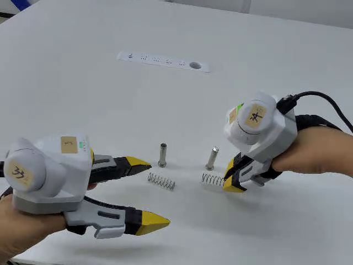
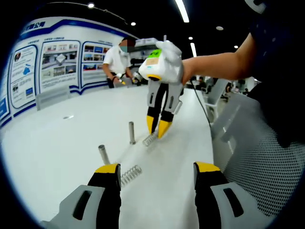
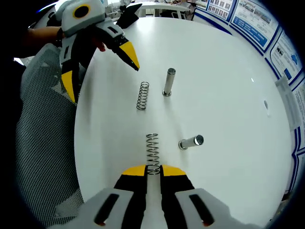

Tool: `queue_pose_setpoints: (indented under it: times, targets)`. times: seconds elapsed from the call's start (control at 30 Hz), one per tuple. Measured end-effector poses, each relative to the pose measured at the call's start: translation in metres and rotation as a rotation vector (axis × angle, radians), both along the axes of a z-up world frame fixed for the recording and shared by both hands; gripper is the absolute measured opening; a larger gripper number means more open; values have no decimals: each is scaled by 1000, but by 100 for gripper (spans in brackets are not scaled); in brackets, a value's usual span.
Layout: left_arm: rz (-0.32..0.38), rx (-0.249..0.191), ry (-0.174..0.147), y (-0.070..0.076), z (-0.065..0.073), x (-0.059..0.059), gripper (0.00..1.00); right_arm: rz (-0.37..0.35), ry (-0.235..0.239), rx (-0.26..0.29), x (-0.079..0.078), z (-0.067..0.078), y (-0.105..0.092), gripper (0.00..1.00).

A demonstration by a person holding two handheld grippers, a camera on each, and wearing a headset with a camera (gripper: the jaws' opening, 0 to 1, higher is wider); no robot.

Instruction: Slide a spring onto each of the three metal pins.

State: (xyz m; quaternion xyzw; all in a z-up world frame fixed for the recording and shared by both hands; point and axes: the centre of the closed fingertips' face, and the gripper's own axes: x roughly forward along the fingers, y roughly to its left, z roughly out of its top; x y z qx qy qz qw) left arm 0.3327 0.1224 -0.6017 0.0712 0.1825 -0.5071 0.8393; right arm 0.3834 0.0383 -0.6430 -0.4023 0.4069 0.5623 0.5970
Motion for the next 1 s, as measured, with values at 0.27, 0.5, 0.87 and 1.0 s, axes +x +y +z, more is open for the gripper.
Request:
queue_pose_setpoints:
  times: [0.27,0.5,0.87,1.0]
  targets:
    - [-78,11,-6,-23,1,6,58,31,0,15,-18,13,1,11]
    - [-123,14,-14,-36,1,9,53,59,7,26,-32,19,5,11]
    - [-175,26,-33,-43,2,6,40,107,5,38,-40,26,16,11]
    - [-187,31,-37,-45,2,3,35,123,7,40,-44,26,19,11]
